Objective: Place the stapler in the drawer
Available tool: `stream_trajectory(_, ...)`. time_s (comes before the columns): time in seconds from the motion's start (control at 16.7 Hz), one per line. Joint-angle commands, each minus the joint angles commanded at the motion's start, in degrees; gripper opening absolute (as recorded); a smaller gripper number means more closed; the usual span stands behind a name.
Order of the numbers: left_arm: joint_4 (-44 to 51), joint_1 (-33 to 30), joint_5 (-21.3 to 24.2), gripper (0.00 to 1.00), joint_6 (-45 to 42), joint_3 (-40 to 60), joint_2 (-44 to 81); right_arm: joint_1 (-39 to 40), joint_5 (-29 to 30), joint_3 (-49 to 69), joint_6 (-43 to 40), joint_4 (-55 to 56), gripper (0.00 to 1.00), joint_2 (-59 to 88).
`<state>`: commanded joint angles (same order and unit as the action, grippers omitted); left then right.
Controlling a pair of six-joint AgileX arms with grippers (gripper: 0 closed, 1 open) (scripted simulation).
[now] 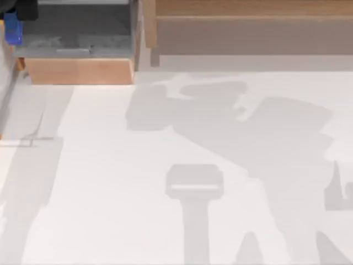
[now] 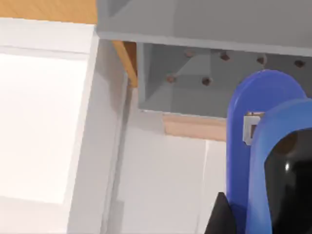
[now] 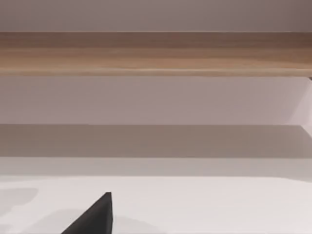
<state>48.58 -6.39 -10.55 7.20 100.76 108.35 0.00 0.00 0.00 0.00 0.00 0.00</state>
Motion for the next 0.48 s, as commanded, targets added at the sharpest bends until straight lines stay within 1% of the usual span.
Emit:
stream_trajectory(0.12, 1.6, 7.6, 1.1, 0.00, -7.4, 4.7, 3.6, 0.0, 0.0, 0.0, 0.0, 0.0, 1.00, 0.0)
stream_trajectory(0.24, 3.0, 14.2, 3.2, 0.00, -14.0, 8.5, 8.5, 0.0, 0.0, 0.0, 0.0, 0.0, 1.00, 0.0)
stream_trajectory(0.36, 4.3, 19.7, 6.0, 0.00, -19.8, 11.4, 14.0, 0.0, 0.0, 0.0, 0.0, 0.0, 1.00, 0.0)
stream_trajectory(0.48, 5.6, 23.6, 9.4, 0.00, -24.3, 13.3, 19.3, 0.0, 0.0, 0.0, 0.0, 0.0, 1.00, 0.0)
